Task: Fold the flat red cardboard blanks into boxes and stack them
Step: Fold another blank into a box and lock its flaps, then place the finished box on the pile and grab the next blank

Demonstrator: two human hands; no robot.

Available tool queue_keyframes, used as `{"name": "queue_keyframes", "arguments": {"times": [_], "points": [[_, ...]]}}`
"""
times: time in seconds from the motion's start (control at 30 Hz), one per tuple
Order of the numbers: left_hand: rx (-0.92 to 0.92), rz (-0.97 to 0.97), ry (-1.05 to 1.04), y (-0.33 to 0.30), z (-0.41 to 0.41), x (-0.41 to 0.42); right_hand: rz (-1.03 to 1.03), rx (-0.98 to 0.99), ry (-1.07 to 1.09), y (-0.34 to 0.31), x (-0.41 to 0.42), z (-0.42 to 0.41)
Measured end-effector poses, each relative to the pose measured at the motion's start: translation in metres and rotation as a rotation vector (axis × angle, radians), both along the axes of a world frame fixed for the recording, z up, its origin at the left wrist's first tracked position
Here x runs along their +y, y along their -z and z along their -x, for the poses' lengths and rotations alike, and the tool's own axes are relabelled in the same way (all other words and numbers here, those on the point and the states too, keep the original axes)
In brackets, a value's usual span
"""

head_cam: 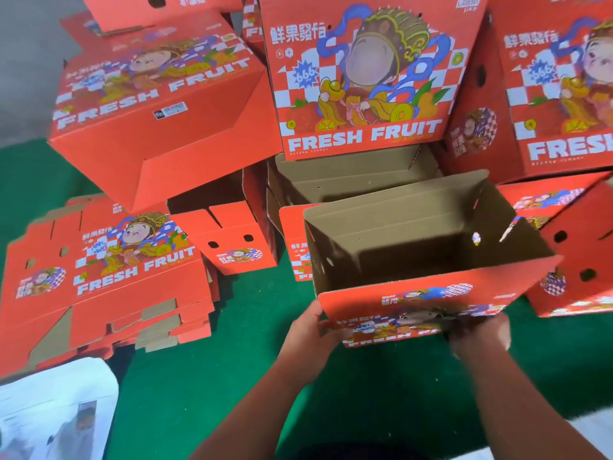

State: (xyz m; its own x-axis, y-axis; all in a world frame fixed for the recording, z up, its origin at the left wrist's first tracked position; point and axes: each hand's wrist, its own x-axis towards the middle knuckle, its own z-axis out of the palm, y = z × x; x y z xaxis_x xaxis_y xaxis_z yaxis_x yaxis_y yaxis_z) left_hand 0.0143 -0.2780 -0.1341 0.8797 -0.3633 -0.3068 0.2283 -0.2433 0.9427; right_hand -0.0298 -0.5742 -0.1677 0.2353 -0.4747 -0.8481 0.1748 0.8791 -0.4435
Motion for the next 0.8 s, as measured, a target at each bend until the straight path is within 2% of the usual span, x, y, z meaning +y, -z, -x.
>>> {"name": "queue_keyframes", "arguments": {"times": [0.03, 0.1, 0.13, 0.23, 0.4, 0.47, 0.5, 0.57, 0.67, 0.7, 0.77, 0.8], "points": [[0.002, -0.029, 0.011, 0.0, 0.0, 0.004, 0.059, -0.018, -0.056, 0.006, 0.01, 0.001], [-0.027, -0.112, 0.055, -0.001, 0.0, 0.014, 0.003, -0.132, -0.144, 0.001, 0.028, 0.006], [-0.065, -0.178, 0.09, -0.002, 0.0, 0.019, 0.007, -0.103, -0.153, -0.005, 0.033, 0.007], [-0.121, -0.329, 0.156, -0.006, 0.003, 0.03, -0.016, -0.021, -0.082, -0.007, 0.033, 0.014], [-0.12, -0.372, 0.249, -0.017, 0.013, 0.023, -0.028, 0.06, 0.088, -0.008, 0.042, 0.038], [-0.184, -0.44, 0.196, -0.024, 0.019, 0.006, 0.065, 0.107, 0.053, -0.01, 0.034, 0.045], [-0.199, -0.457, 0.125, -0.027, 0.023, -0.009, 0.046, 0.045, 0.109, -0.01, 0.029, 0.044], [-0.153, -0.4, 0.098, -0.035, 0.03, -0.049, 0.035, 0.009, 0.127, -0.013, 0.035, 0.038], [-0.014, -0.214, 0.473, -0.048, 0.036, -0.108, 0.099, -0.11, -0.005, -0.025, 0.062, 0.02], [-0.012, -0.197, 0.529, -0.054, 0.035, -0.119, 0.12, -0.136, -0.065, -0.025, 0.07, 0.014], [0.014, -0.136, 0.421, -0.059, 0.03, -0.125, 0.09, -0.103, -0.1, -0.035, 0.074, 0.01], [0.034, -0.095, 0.324, -0.058, 0.028, -0.121, -0.022, -0.185, -0.075, -0.038, 0.07, 0.012]]}}
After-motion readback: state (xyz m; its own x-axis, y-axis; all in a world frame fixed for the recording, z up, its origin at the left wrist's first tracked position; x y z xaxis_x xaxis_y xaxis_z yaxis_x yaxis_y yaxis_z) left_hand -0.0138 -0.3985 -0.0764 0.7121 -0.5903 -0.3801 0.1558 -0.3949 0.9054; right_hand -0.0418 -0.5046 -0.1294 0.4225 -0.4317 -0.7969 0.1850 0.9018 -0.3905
